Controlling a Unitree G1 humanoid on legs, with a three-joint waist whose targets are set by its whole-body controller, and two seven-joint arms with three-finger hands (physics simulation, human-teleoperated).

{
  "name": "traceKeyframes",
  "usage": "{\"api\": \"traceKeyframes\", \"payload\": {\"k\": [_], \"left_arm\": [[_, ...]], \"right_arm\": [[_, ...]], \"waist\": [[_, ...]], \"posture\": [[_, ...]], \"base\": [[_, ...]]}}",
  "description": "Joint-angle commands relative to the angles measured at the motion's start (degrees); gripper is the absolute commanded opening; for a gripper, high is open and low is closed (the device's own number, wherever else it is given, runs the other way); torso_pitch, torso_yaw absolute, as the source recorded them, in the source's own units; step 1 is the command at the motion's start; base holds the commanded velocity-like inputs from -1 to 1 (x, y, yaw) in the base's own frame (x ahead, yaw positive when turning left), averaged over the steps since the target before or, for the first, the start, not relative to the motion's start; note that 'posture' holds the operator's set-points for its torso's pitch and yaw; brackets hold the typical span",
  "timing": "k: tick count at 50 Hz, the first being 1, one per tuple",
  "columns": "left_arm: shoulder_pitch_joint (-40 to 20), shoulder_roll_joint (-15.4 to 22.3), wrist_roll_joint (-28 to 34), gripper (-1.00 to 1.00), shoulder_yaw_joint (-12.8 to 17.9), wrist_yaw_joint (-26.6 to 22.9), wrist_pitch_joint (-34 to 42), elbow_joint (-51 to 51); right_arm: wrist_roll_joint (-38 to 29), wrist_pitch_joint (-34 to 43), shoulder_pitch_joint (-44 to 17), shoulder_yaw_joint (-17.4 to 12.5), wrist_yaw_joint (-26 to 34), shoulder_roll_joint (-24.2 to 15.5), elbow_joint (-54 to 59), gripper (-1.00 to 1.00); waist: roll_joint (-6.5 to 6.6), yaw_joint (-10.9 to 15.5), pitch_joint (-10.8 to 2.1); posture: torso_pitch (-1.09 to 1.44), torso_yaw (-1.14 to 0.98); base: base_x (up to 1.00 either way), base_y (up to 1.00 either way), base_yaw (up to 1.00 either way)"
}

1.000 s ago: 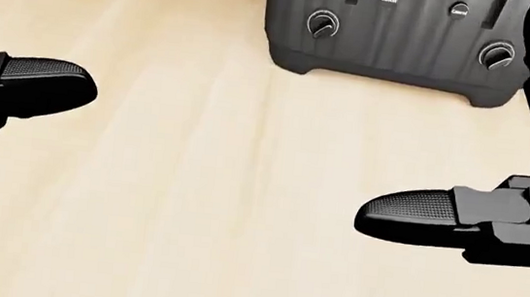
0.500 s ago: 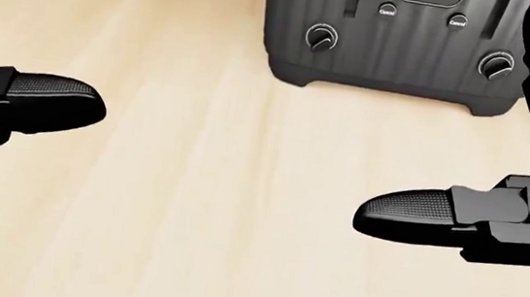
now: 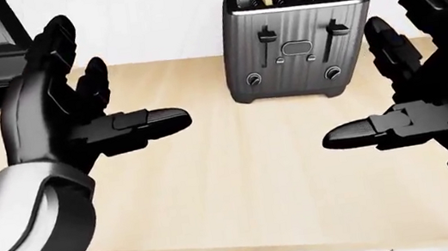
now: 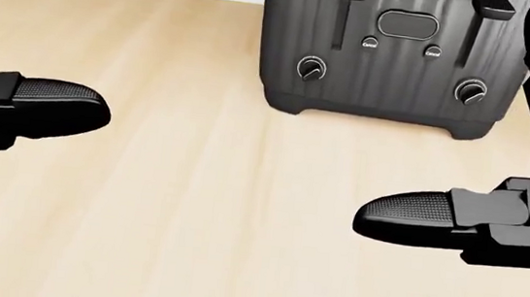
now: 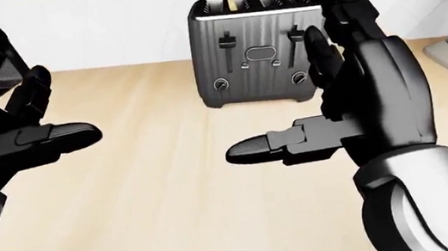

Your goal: Push down the lever of the toaster to turn it on.

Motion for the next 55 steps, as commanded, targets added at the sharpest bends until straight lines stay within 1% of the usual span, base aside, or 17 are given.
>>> {"api": "traceKeyframes", "payload": {"k": [1, 7, 9, 13, 15, 17, 25, 29, 32, 37, 42, 45, 47, 49, 52, 54, 55], "left_arm": [[-1.1, 0.5, 0.9, 1.00, 0.7, -0.6, -1.2, -0.3], [-1.3, -0.4, 2.2, 1.00, 0.3, -1.2, -1.2, -0.4], [-0.7, -1.1, 4.9, 1.00, -0.1, -3.2, -1.5, -0.3], [-0.2, -2.5, 6.5, 1.00, -0.2, -4.3, -0.5, -0.3], [-0.6, -2.8, 5.8, 1.00, 0.0, -3.6, 0.3, -0.5], [0.0, -3.3, 7.2, 1.00, -0.3, -4.8, 0.1, -0.5], [-0.2, -4.5, 8.7, 1.00, -0.2, -5.9, 1.1, -0.6], [0.6, -5.2, 10.6, 1.00, -0.4, -7.5, 0.9, -0.6], [0.3, -5.6, 10.9, 1.00, -0.2, -7.7, 1.1, -0.9], [-0.6, -5.7, 9.7, 1.00, 0.1, -6.6, 1.5, -0.8], [0.0, -5.9, 11.3, 1.00, -0.6, -8.0, 1.0, -0.8], [-0.8, -6.4, 12.1, 1.00, -0.9, -8.5, 1.3, -0.2], [-1.8, -6.9, 12.9, 1.00, -1.2, -8.9, 1.3, 0.8], [-3.6, -7.4, 15.2, 1.00, -2.5, -10.2, 1.3, 2.9], [-5.4, -8.6, 20.0, 1.00, -3.8, -13.9, 0.9, 5.9], [-5.5, -9.6, 23.2, 1.00, -4.1, -16.2, 0.6, 6.9], [-5.4, -10.0, 23.5, 1.00, -3.6, -16.7, 1.5, 6.5]], "right_arm": [[-0.9, -1.0, -1.2, -1.1, 0.1, -0.6, 0.1, 1.00], [-1.8, -0.7, -0.8, -1.2, 0.8, -0.2, 0.2, 1.00], [-3.0, -0.4, -0.8, -0.9, 1.6, 0.4, 0.5, 1.00], [-1.3, -0.4, -1.4, -1.1, 0.2, -0.1, 0.4, 1.00], [-0.8, -0.6, -1.3, -1.3, -0.1, -0.4, 0.3, 1.00], [-1.0, -0.7, -1.2, -1.1, 0.0, -0.4, 0.3, 1.00], [-1.2, -0.6, -1.2, -1.2, 0.2, -0.3, 0.4, 1.00], [-1.3, -0.6, -1.2, -1.2, 0.2, -0.3, 0.5, 1.00], [-1.4, -0.7, -1.0, -1.3, 0.5, -0.3, 0.4, 1.00], [-1.7, -0.6, -0.8, -1.1, 0.4, 0.0, 0.3, 1.00], [-4.3, 0.3, -0.7, -0.8, 2.3, 1.2, 0.8, 1.00], [-5.1, 0.8, -1.7, 0.0, 2.3, 2.0, 1.3, 1.00], [-7.6, 1.5, -2.6, 1.2, 3.6, 3.5, 2.5, 1.00], [-9.2, 2.7, -4.8, 2.6, 4.0, 4.9, 4.0, 1.00], [-12.5, 5.5, -7.6, 3.9, 6.0, 6.5, 6.5, 1.00], [-14.0, 7.5, -10.1, 4.5, 6.6, 7.8, 8.0, 1.00], [-14.4, 8.6, -11.7, 5.0, 6.6, 8.3, 9.0, 1.00]], "waist": [[0.02, 0.0, -1.07], [0.13, 0.0, -3.29], [0.13, 0.0, -3.79], [0.16, 0.0, -4.84], [0.17, 0.0, -5.46], [0.16, 0.0, -6.12], [0.10, 0.0, -9.31], [0.10, 0.1, -10.83], [0.06, 0.2, -11.78], [-0.03, 0.3, -12.43], [-0.01, 0.4, -12.68], [0.01, 0.4, -12.71], [0.02, 0.5, -12.70], [0.04, 0.4, -12.73], [0.02, 0.5, -12.85], [0.04, 0.5, -12.89], [0.07, 0.5, -12.91]], "posture": [[-0.23, 0.00], [-0.27, 0.00], [-0.27, 0.00], [-0.28, 0.00], [-0.30, 0.00], [-0.32, 0.00], [-0.38, 0.00], [-0.42, 0.00], [-0.43, 0.00], [-0.43, 0.00], [-0.43, 0.00], [-0.43, 0.00], [-0.43, 0.00], [-0.43, 0.00], [-0.43, 0.00], [-0.43, 0.00], [-0.43, 0.00]], "base": [[0.00, 0.00, 0.00], [0.00, 0.00, 0.00], [0.00, 0.00, 0.00], [0.00, 0.00, 0.00], [0.00, 0.00, 0.00], [0.00, 0.00, 0.00], [0.00, 0.00, 0.00], [0.00, 0.00, 0.00], [0.00, 0.00, 0.00], [0.00, 0.00, 0.00], [0.00, 0.00, 0.00], [0.00, 0.00, 0.00], [0.00, 0.00, 0.00], [0.00, 0.00, 0.00], [0.00, 0.00, 0.00], [0.00, 0.00, 0.00], [0.00, 0.00, 0.00]]}}
